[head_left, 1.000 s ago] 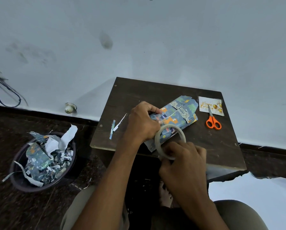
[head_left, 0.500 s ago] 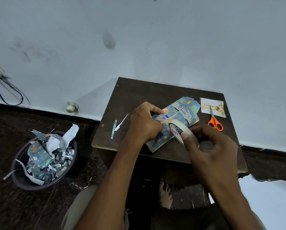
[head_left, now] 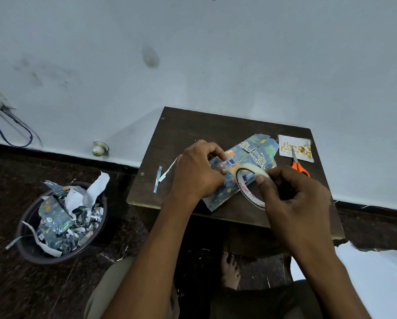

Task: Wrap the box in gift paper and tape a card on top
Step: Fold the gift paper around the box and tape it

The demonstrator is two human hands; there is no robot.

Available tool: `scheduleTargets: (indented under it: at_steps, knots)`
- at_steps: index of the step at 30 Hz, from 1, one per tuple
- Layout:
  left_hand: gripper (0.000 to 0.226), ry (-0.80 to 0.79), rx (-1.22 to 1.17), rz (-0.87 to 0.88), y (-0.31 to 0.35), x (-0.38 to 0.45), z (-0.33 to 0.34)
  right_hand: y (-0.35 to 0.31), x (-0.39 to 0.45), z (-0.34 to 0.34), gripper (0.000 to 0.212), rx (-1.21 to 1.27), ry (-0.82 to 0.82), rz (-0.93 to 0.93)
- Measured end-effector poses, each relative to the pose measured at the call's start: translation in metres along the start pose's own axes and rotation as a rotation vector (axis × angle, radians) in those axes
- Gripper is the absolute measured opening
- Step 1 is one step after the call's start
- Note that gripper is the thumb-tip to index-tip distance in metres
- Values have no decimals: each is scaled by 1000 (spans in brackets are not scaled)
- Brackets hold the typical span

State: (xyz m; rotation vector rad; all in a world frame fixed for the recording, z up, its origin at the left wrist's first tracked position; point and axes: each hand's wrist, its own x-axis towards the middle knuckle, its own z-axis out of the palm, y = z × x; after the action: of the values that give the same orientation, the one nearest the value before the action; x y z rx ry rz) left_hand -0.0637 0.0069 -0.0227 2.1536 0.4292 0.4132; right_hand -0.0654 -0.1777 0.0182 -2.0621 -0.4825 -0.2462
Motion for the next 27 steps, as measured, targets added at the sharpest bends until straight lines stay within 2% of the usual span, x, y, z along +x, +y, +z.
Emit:
scheduleTargets:
  at_steps: [5, 11, 14, 17, 21, 27]
  knots:
    - [36, 33, 43, 89, 3, -2, -2, 0, 3, 1, 8, -17, -3, -13]
    - [21, 12, 215, 120, 1, 0, -3, -1, 9, 3, 9, -15, -11, -12]
    - [11, 37, 199, 133, 0, 1, -3, 0, 12, 3, 9, -19, -7, -19]
    - [7, 81, 151, 98, 2, 1, 0, 0, 15, 2, 7, -17, -10, -23]
    - [14, 134, 151, 25, 8, -2, 6, -1, 18, 0, 4, -35, -30, -42]
    - [16, 151, 195, -41, 15, -3, 8, 0, 19, -1, 7, -59, -39, -72]
